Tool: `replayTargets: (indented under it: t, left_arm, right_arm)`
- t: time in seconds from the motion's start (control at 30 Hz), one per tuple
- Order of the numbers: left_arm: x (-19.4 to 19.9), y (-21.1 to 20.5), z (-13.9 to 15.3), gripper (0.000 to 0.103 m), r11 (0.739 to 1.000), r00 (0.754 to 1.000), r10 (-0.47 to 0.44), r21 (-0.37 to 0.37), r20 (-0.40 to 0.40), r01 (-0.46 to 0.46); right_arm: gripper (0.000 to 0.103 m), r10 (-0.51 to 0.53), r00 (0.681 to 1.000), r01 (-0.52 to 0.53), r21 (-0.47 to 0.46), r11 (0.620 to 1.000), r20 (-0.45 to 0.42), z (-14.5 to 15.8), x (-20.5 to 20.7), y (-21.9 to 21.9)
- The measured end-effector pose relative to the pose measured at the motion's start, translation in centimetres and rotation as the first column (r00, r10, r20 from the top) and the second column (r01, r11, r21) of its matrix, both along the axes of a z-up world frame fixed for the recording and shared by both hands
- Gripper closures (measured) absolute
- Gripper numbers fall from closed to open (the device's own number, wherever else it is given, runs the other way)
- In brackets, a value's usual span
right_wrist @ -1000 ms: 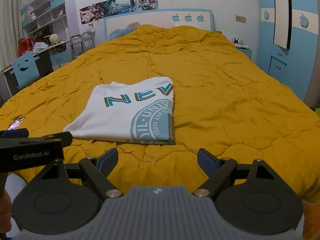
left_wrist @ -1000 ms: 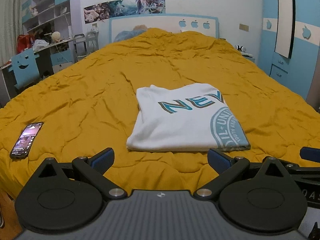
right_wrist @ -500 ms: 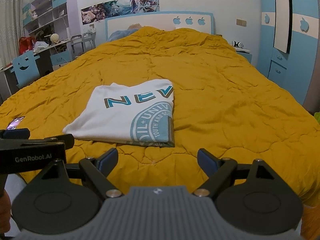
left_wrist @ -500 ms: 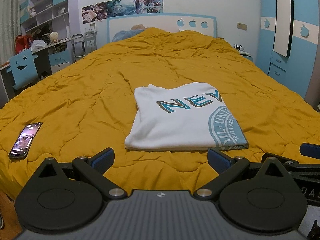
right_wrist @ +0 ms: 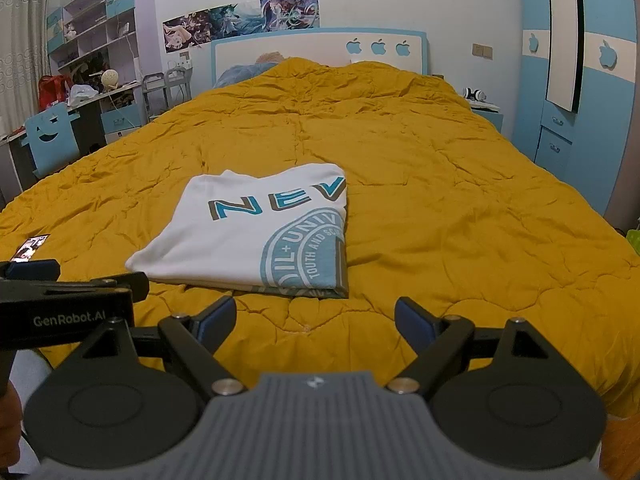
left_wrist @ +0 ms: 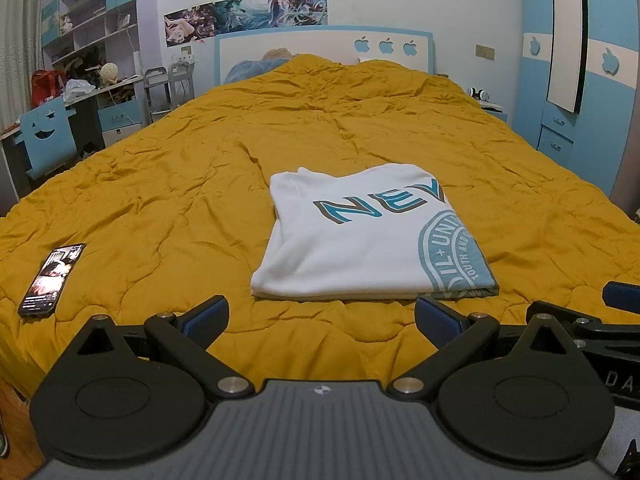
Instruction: Fold small clothes
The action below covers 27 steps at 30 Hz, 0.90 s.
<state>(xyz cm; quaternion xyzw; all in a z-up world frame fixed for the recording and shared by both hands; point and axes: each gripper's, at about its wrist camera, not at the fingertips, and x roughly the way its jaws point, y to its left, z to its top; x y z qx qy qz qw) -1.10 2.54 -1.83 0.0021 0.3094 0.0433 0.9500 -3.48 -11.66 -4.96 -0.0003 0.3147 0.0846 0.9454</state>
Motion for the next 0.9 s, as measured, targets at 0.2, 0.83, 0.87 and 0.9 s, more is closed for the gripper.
replayTargets:
  t: [0.2, 0.83, 0.87, 0.9]
  left_arm:
    - [0.0, -0.05, 0.0, 0.0, 1.0, 1.0, 0.002, 0.001, -0.001, -0.002]
    - [-0.09, 0.13, -0.35, 0.0, 1.0, 1.0, 0.005, 0.0, -0.013, -0.005]
    - [-0.1, 0.15, -0.36, 0.0, 1.0, 1.0, 0.006, 0.0, -0.014, -0.006]
    - [0.0, 0.13, -0.32, 0.0, 1.0, 1.0, 0.006, 0.001, -0.015, -0.006]
  right_arm:
    - [0.021, -0.002, 1.0, 0.002, -0.001, 1.0, 0.003, 0.04, 0.01, -0.02]
    - [0.021, -0.008, 1.0, 0.008, 0.0, 1.0, 0.0, -0.04, -0.03, 0.17]
    - [0.021, -0.008, 1.0, 0.008, 0.0, 1.0, 0.0, -0.05, -0.03, 0.17]
    - [0.021, -0.009, 1.0, 0.009, -0.001, 1.0, 0.0, -0.06, -0.01, 0.16]
